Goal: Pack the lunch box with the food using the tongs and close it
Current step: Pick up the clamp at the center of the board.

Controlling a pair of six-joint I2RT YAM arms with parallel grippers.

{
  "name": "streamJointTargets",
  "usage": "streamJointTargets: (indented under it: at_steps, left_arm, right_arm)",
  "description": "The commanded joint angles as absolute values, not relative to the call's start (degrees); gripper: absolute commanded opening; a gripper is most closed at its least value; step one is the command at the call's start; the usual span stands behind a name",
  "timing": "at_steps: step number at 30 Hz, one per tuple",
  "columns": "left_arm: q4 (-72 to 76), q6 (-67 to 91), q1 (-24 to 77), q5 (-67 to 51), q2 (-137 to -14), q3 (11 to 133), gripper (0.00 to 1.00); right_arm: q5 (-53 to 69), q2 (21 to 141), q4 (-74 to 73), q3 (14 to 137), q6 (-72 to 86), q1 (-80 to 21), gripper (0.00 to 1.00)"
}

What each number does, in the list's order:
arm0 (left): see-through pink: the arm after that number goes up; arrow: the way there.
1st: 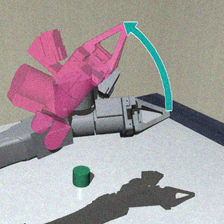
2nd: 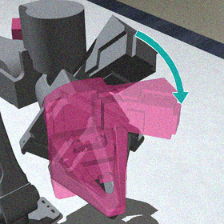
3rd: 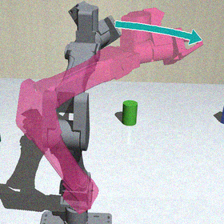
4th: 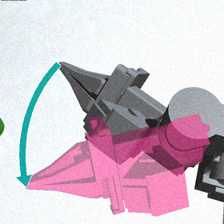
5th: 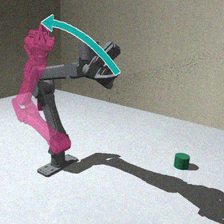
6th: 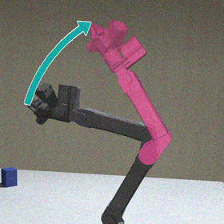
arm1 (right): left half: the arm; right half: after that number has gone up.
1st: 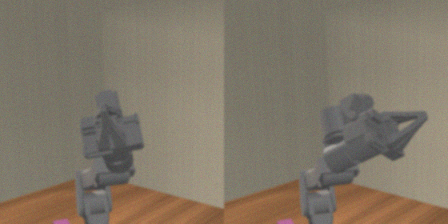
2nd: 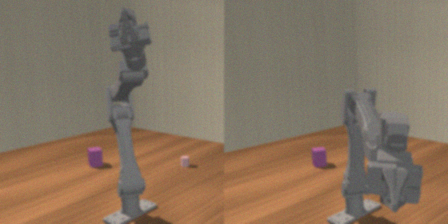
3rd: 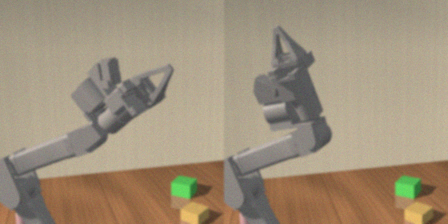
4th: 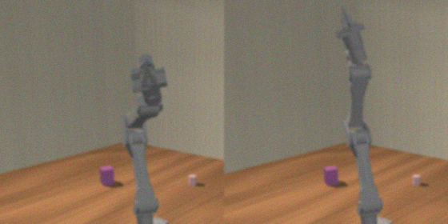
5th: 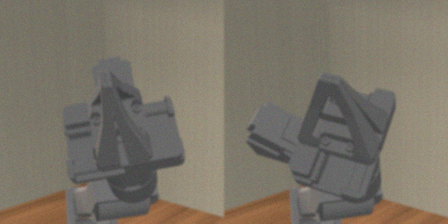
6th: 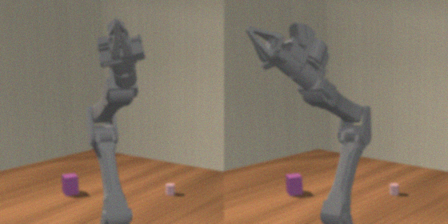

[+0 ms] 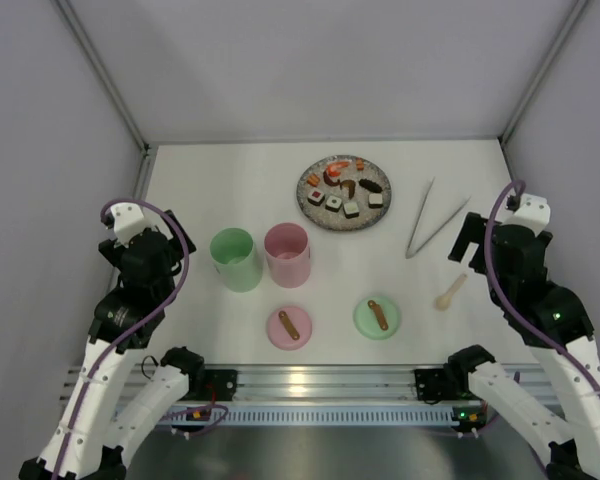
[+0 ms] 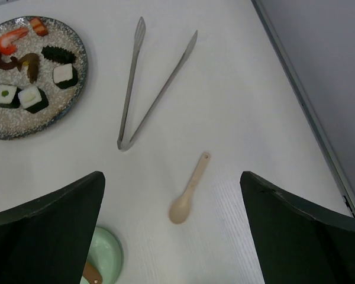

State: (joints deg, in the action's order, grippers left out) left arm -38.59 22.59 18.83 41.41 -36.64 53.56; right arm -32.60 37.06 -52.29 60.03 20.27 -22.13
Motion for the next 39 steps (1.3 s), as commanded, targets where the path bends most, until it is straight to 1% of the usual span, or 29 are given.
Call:
streamJointTargets:
  at_steps: [1, 8, 16, 17, 19, 25, 26, 29, 33, 35, 39]
  left_arm:
    - [-36.65, 22.15, 18.54, 41.57, -36.47, 54.32, 0.99]
    - [-36.74, 22.41, 18.54, 42.63, -36.65, 54.58, 0.99]
    - [-36.83, 22.5, 18.54, 41.93, -36.39, 54.4, 0.99]
    - [-36.83, 22.5, 18.54, 41.84, -36.47, 54.4, 0.99]
    - [-36.83, 22.5, 18.54, 41.23, -36.39, 54.4, 0.99]
    - [-36.91, 22.32, 18.54, 40.34, -35.33, 54.14, 0.99]
    - [-36.83, 22.32, 18.54, 40.17, -35.07, 54.05, 0.99]
    - [-36.91, 22.24, 18.54, 39.9, -34.8, 53.97, 0.99]
    - [-36.83, 22.15, 18.54, 39.29, -34.72, 53.79, 0.99]
    - [-36.83, 22.15, 18.54, 38.94, -34.98, 53.88, 0.99]
    - [-36.83, 21.97, 18.54, 38.5, -35.07, 53.88, 0.99]
  right_arm:
    - [-35.51, 37.44, -50.45, 60.29, 21.8, -22.5, 0.99]
    - [-33.22, 39.54, -44.74, 57.48, 23.11, -22.5, 0.99]
    - [-29.97, 55.35, -39.21, 57.74, 30.75, -22.24, 0.99]
    - [-29.27, 58.76, -37.11, 57.83, 31.72, -22.24, 0.99]
    - [-28.65, 61.86, -34.55, 57.74, 33.22, -22.32, 0.99]
    - [-31.38, 75.83, -30.06, 59.76, 36.12, -21.54, 1.0]
    - [-31.12, 79.5, -29.8, 60.64, 36.12, -20.4, 0.99]
    - [-31.29, 85.58, -28.39, 61.26, 36.12, -18.03, 1.0]
    - [-26.57, 90.87, -24.44, 60.91, 35.42, -14.68, 0.99]
    - [-24.35, 93.76, -21.81, 61.17, 33.93, -13.19, 0.97]
    - [-23.12, 98.6, -20.39, 63.28, 33.05, -11.96, 0.95]
